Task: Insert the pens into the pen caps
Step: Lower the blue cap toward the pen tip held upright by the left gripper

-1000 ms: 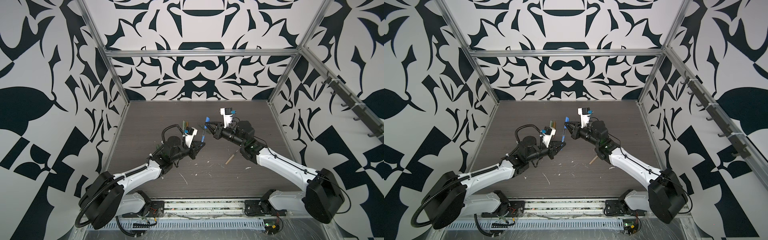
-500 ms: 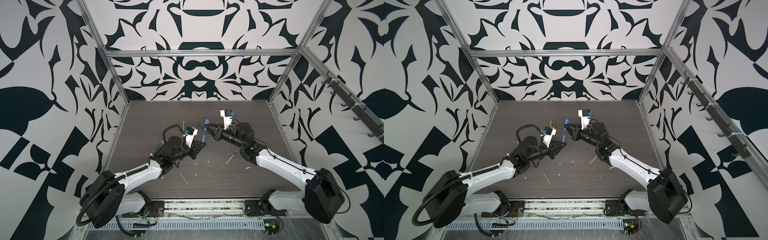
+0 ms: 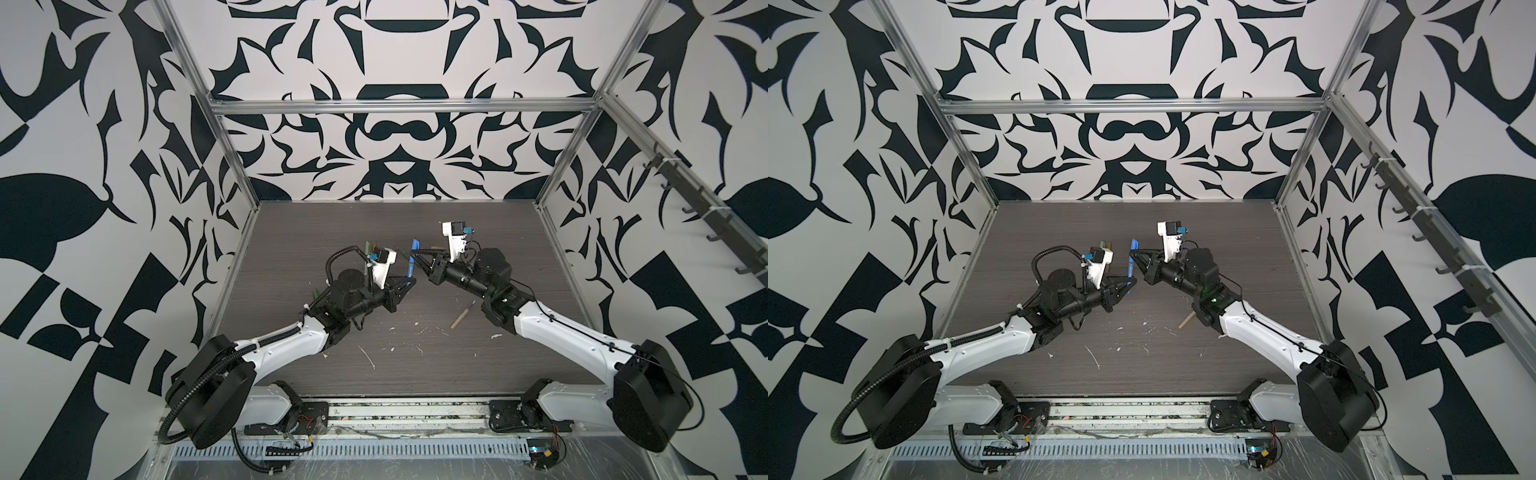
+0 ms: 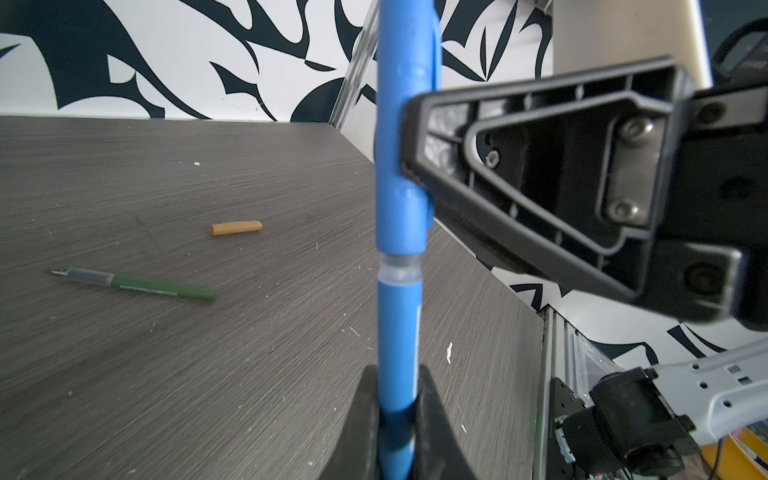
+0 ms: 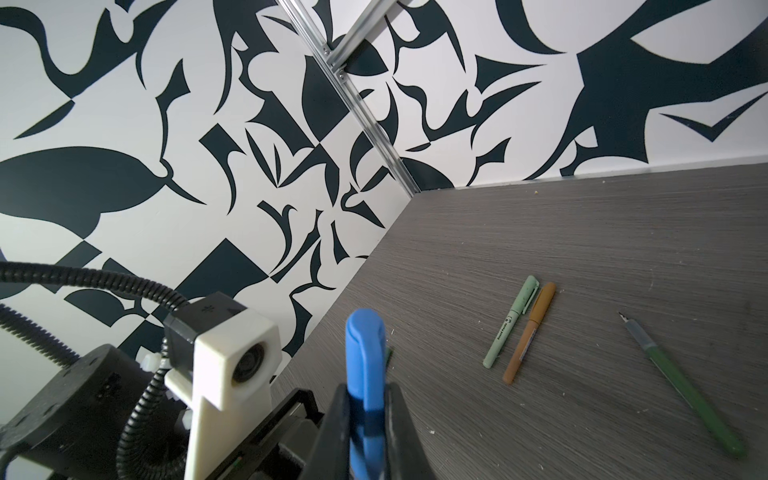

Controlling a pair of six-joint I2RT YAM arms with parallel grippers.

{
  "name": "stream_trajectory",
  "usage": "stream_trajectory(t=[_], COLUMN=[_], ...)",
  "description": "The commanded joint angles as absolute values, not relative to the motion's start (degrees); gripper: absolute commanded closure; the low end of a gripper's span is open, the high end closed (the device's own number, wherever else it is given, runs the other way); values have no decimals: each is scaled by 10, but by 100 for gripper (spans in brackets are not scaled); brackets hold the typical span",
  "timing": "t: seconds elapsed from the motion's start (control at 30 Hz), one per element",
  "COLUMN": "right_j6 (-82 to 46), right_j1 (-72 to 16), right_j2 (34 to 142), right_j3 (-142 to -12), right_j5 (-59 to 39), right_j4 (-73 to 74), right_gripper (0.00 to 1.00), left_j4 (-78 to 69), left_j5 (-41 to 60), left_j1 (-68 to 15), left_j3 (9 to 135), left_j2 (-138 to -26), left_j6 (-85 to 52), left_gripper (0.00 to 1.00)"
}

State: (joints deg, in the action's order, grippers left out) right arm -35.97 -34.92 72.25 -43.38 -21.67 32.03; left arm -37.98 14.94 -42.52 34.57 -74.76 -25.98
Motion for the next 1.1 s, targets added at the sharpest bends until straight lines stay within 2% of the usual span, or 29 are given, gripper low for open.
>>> stream_trajectory(t=[0.0, 0.4, 0.5, 0.63, 0.7, 0.93, 1.07], right_j6=[-353, -330, -330, -328, -315, -262, -229], right_j1=[-361, -364, -364, -363, -363, -363, -363], right_j2=[716, 721, 705, 663, 641, 597, 626], right_j3=[-423, -381, -385, -427, -457, -527, -593], right_j5=[-267, -278, -277, -240, -223, -199, -182], right_j4=[300, 290, 282, 251, 221, 128, 75], right_gripper=[100, 99, 92, 73, 67, 62, 61], left_j4=[-473, -480, -450, -423, -433, -386, -353], left_j5=[117, 164, 208, 254, 250, 228, 225], left_j1=[-409, -341, -342, -342, -342, -342, -346], left_j3=[388, 492, 511, 491, 461, 408, 403], left_j2=[-749, -780, -789, -793, -789, -757, -736], left_j6=[-278, -289, -272, -259, -260, -226, -191], left_gripper=[98, 98, 98, 98, 98, 99, 98])
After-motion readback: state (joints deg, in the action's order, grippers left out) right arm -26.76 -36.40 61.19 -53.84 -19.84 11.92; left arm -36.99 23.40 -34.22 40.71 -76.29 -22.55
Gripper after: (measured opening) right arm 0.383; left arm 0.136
